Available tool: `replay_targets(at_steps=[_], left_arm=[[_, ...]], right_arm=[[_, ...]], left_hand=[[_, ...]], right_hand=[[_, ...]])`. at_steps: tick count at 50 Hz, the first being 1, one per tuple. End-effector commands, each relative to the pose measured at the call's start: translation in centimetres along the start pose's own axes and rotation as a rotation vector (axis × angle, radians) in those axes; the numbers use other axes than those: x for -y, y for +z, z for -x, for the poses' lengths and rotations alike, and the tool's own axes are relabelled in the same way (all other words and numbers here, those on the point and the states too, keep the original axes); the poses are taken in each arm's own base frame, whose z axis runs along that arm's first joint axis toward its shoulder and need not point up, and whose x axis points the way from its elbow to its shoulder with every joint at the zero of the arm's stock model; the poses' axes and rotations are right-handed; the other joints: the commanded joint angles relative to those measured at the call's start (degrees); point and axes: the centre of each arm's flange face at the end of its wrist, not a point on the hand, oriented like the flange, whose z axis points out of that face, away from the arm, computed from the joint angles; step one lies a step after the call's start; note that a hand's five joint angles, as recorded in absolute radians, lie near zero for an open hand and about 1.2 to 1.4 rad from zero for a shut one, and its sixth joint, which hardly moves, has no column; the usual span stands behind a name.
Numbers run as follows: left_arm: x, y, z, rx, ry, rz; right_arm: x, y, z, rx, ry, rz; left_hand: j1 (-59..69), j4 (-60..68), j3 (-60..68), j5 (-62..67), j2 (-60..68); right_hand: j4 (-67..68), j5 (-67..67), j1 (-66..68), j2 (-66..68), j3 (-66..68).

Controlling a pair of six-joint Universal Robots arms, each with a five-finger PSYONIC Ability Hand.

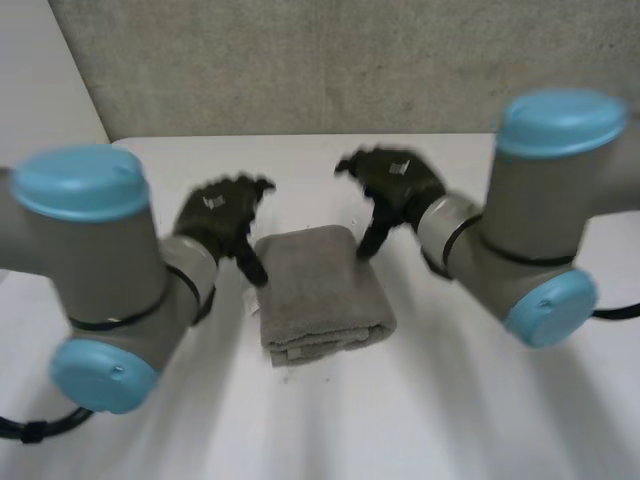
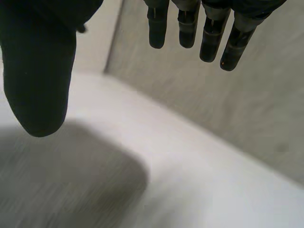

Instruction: Fold the laundry

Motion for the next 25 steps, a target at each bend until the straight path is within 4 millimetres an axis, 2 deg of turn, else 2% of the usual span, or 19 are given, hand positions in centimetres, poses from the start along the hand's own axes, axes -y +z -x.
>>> replay_targets(at_steps=[1, 2, 3, 6, 7, 8, 10, 11, 18, 25], left_arm=[[8.6, -3.5, 0.8, 0.007, -0.030, -0.252], [10.2, -4.3, 1.3, 0.020, -0.037, -0.297], [11.4, -5.1, 1.8, 0.036, -0.039, -0.322], [12.3, -5.9, 2.6, 0.056, -0.040, -0.332], [12.9, -6.8, 3.0, 0.065, -0.041, -0.330], [13.5, -7.7, 3.2, 0.061, -0.041, -0.331], [13.9, -8.4, 3.3, 0.052, -0.038, -0.331], [14.3, -9.1, 3.4, 0.041, -0.035, -0.334], [14.8, -10.0, 4.8, 0.059, -0.031, -0.348], [14.4, -9.9, 5.0, 0.056, -0.032, -0.337]], right_arm=[[7.9, -4.2, -3.0, -0.227, 0.098, -0.248], [9.2, -5.3, -3.6, -0.273, 0.097, -0.288], [9.3, -5.3, -3.6, -0.274, 0.097, -0.288], [10.9, -7.2, -5.2, -0.360, 0.070, -0.319], [11.4, -8.0, -5.5, -0.377, 0.043, -0.317], [11.4, -8.0, -5.5, -0.377, 0.043, -0.317], [12.1, -9.8, -5.6, -0.401, -0.003, -0.304], [12.1, -9.8, -5.6, -0.401, -0.003, -0.304], [11.3, -11.7, -5.8, -0.414, -0.025, -0.258], [10.4, -12.2, -5.4, -0.407, -0.023, -0.237]], left_hand=[[0.32, 1.01, 1.03, -1.06, 1.04], [0.66, 1.34, 1.37, -0.72, 1.37], [0.66, 1.34, 1.37, -0.72, 1.37], [0.49, 1.17, 1.20, -0.89, 1.21], [0.33, 1.01, 1.04, -1.05, 1.04], [0.16, 0.84, 0.87, -1.22, 0.87], [-0.01, 0.67, 0.70, -1.39, 0.70], [-0.18, 0.50, 0.53, -1.56, 0.54], [-0.18, 0.50, 0.53, -1.56, 0.53], [-0.23, 0.46, 0.48, -1.61, 0.49]], right_hand=[[-3.29, -3.06, -2.04, -2.96, -1.88], [-3.29, -3.06, -2.04, -2.96, -1.88], [-3.29, -3.06, -2.04, -2.96, -1.88], [-3.29, -3.06, -2.04, -2.96, -1.88], [-3.29, -3.06, -2.04, -2.96, -1.88], [-3.29, -3.06, -2.04, -2.96, -1.88], [-3.29, -3.06, -2.04, -2.96, -1.88], [-3.29, -3.06, -2.04, -2.96, -1.88], [-3.29, -3.06, -2.04, -2.96, -1.88], [-3.29, -3.06, -2.04, -2.96, -1.88]])
